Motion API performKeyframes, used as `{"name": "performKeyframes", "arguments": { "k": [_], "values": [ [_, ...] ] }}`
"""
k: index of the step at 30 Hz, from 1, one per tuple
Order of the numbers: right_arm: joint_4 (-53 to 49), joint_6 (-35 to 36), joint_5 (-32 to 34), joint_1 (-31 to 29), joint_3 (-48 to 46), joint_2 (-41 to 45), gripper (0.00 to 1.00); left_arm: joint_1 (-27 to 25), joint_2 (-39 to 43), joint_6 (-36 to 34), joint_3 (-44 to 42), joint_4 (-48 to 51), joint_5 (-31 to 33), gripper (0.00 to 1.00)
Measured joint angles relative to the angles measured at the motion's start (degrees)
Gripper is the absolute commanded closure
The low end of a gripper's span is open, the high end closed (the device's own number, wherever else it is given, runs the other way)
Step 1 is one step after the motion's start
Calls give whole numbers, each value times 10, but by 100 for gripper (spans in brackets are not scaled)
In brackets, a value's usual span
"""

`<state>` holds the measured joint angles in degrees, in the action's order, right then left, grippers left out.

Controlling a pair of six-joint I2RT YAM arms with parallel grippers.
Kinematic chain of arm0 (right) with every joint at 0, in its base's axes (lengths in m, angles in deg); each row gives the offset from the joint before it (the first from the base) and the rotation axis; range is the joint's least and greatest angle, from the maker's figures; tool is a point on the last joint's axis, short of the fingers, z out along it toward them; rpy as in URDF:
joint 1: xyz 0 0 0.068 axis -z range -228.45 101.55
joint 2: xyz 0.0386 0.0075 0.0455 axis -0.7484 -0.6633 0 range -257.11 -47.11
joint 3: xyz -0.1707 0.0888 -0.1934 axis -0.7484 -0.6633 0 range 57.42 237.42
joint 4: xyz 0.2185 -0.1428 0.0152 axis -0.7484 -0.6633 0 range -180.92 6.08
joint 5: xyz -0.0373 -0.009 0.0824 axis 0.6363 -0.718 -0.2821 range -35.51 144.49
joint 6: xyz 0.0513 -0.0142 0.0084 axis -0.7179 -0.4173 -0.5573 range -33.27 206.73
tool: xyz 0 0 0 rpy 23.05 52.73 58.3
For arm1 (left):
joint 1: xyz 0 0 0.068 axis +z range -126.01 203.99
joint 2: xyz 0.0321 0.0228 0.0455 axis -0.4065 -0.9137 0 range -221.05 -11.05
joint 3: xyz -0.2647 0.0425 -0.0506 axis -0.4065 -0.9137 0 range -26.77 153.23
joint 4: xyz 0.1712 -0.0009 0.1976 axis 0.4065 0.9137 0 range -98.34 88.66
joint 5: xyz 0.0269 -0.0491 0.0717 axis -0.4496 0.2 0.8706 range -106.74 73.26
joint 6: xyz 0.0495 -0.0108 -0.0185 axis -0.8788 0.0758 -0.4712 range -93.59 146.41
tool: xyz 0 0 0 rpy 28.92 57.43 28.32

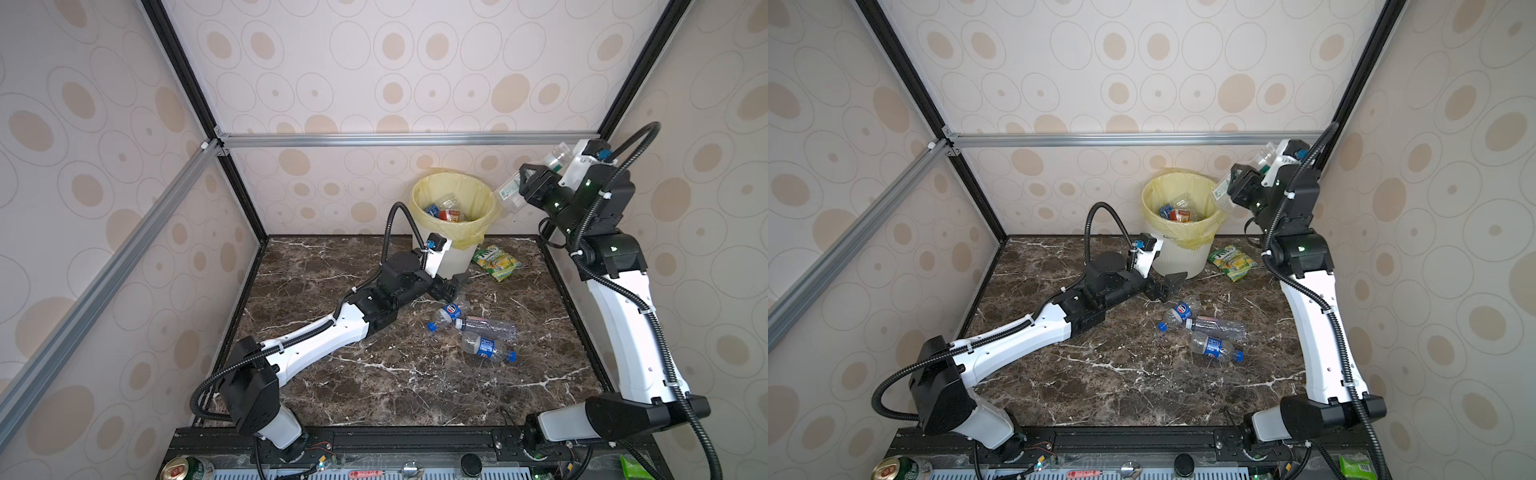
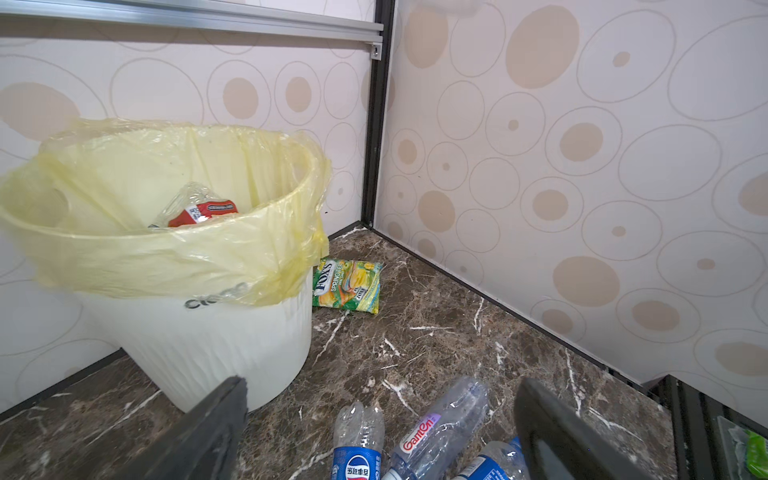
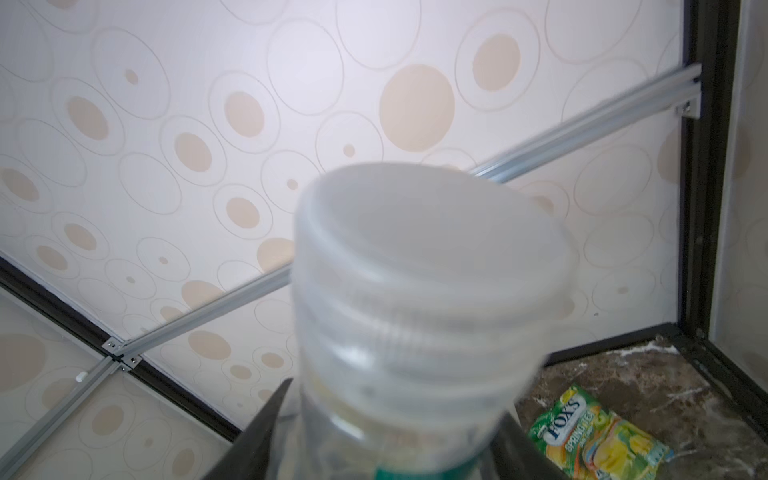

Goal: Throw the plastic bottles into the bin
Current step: 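Lift the green-label bottle by its cap with the right gripper while the left opens, then swing the held bottle over the bin with the right gripper and release it, then raise the open right gripper away from the bin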

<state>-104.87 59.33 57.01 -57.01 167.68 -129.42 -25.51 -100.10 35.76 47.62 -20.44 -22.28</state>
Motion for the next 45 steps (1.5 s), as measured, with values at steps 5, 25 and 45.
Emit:
{"name": "performKeyframes", "arguments": {
  "k": [5,25,45],
  "values": [
    [14,4,0,0,110,-70,46,1,11,-8,0,7,17,1],
    [-154,-40,-56,-18,296,-346,0,17,13,-10,-33,12,46,1],
    [-116,3,-40,-18,-2,-105,0,21,-65,28,-65,33,41,1]
  ]
}}
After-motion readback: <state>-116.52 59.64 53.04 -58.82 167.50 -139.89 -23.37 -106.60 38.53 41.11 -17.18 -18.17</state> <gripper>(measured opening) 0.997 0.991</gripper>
